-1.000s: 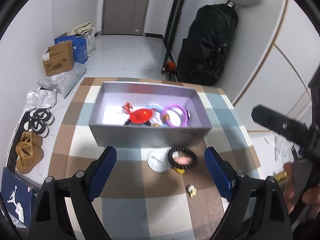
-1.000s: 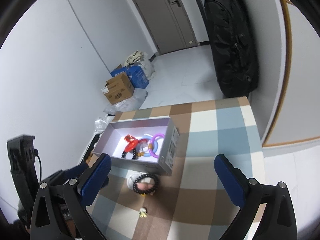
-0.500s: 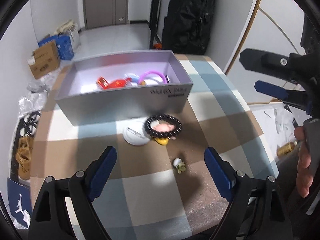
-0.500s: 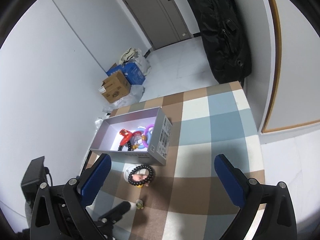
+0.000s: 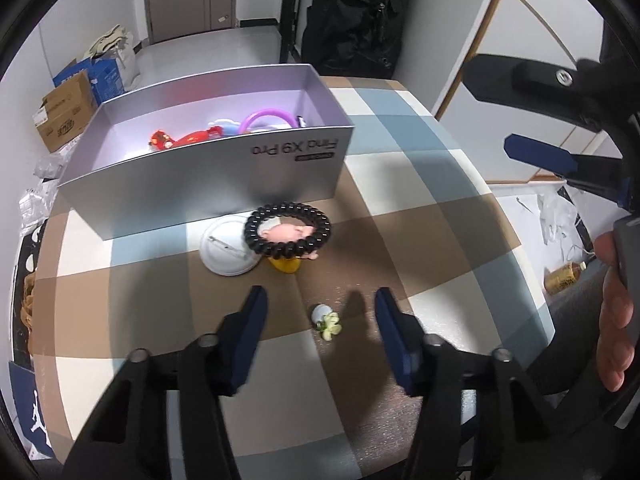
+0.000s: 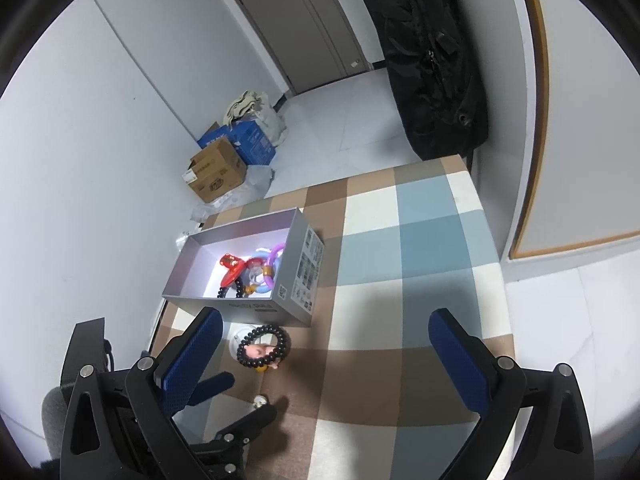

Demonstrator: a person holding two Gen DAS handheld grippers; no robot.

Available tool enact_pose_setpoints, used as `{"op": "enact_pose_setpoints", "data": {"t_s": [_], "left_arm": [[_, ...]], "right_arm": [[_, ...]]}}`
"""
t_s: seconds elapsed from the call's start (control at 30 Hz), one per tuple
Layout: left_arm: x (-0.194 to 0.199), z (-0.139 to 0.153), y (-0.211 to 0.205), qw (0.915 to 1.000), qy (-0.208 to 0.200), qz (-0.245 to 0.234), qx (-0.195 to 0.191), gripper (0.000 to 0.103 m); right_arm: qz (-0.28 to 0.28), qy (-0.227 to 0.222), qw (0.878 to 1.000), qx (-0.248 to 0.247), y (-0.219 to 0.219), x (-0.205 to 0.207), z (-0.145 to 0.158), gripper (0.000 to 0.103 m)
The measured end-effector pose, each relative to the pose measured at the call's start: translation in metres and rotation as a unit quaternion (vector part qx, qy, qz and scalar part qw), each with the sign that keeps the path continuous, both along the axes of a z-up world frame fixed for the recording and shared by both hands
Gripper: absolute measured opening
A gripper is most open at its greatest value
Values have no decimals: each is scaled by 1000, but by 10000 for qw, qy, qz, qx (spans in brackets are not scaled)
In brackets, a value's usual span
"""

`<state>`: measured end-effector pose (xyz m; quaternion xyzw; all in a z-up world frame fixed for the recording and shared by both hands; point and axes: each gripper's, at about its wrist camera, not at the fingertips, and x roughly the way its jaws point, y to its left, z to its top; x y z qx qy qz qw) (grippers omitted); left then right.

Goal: Organize jewelry
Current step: 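Lower the left gripper onto the small flower charm and close it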

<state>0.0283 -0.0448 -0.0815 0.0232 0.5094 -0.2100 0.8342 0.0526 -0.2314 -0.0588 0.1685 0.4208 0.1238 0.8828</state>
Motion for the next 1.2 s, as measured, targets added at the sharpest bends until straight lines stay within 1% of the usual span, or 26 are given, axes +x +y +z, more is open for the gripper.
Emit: {"op": "enact_pose_setpoints", "data": {"t_s": [0.13, 0.17, 0.33, 0.4, 0.43, 0.5, 0.73, 0.93, 1.1, 1.2], "left_arm": [[0, -4, -3, 9999, 49, -38, 116, 33], [-1, -6, -4, 9998, 79, -54, 150, 28], [-1, -5, -5, 9996, 52, -95, 242, 24], [-3, -5, -7, 9993, 13, -76, 360, 15], [-3, -5, -7, 9990, -9, -64, 435, 13], [-2, -5, -5, 9990, -1, -38, 451, 9], [-2, -4, -4, 9991, 64, -57, 417, 8], [-1, 4, 1, 9995, -42, 27, 311, 8], [0, 17, 13, 9996, -148, 222, -9, 8], [4, 28, 27, 9983, -203, 457, -292, 8]], "right_arm": [[-36, -5, 10000, -30, -1, 0, 0, 103], [-34, -4, 10000, -23, -1, 0, 0, 103], [-13, -3, 10000, -44, 1, 0, -1, 103], [11, 14, 10000, -57, 2, 0, -1, 103], [23, 19, 10000, -75, 3, 0, -2, 103], [39, 22, 9999, -94, 4, 0, -2, 103], [39, 79, 9999, -143, 6, 0, -5, 103], [-69, 133, 9997, -207, 3, 0, -8, 103], [-173, 155, 9995, -220, -2, 0, -10, 103], [-179, 274, 9993, -177, -2, 2, -15, 103]]}}
